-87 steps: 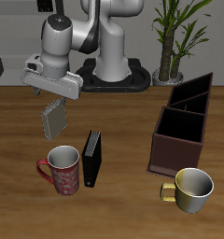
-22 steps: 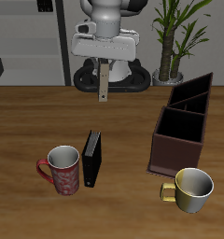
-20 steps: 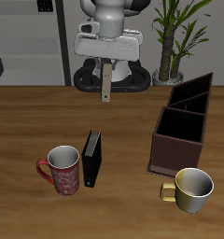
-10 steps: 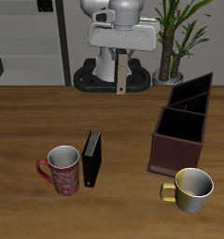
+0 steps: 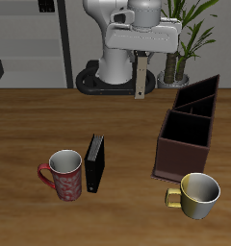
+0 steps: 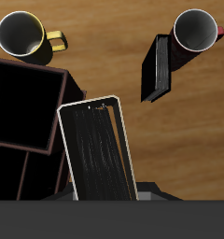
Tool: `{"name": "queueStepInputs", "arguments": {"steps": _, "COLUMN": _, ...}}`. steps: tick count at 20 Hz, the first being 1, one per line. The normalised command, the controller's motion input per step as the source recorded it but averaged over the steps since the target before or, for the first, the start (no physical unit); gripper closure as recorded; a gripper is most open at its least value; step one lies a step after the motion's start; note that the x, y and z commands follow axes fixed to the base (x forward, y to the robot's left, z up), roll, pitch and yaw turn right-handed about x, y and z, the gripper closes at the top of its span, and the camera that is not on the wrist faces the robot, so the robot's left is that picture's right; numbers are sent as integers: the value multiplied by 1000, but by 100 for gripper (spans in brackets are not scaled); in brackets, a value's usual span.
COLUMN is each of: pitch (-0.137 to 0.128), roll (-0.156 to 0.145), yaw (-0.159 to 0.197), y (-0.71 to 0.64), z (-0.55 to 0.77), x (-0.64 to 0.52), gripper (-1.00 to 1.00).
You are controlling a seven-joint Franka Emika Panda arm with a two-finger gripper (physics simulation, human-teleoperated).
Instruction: Place the yellow book into the left desk caddy's right compartment
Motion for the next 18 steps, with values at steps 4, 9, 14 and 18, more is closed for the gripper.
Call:
{"name": "queueStepInputs", "arguments": {"steps": 4, "pitch": -4, "roll": 24, "yaw": -8, "y": 206, "z": 132, "x": 160, "gripper": 100}}
{"name": "queueStepInputs", "arguments": {"steps": 9, "pitch": -3, "roll": 20, "yaw": 7, "y": 239, "z": 65, "x": 219, "gripper": 100}}
{"name": "queueStepInputs", "arguments": {"steps": 14, "pitch": 11, "roll": 13, "yaw": -6, "y": 222, "z": 44, "x": 228, "gripper": 100}}
{"name": "queueStepInputs", "arguments": {"steps": 18, "pitch": -1, "roll": 36, "yaw": 17, "y": 280, "z": -14, "x": 94, "gripper": 100}}
